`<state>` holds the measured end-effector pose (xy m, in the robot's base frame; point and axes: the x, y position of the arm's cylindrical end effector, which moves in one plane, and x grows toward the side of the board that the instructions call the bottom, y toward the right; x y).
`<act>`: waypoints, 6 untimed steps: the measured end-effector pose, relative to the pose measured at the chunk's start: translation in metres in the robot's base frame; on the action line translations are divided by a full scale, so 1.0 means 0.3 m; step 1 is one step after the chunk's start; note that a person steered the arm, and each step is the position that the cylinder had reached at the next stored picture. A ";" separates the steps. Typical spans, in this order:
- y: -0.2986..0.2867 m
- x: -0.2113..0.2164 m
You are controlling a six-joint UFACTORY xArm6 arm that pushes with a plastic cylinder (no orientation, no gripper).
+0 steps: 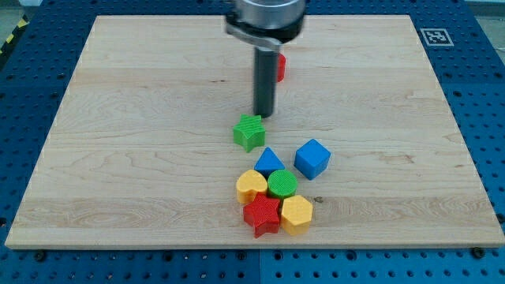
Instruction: Move the green star to the blue triangle
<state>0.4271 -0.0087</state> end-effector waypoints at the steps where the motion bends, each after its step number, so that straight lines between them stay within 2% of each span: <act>1: -0.122 0.010; 3: -0.126 0.050; 4: -0.107 -0.024; 6: -0.054 0.027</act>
<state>0.4352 -0.0249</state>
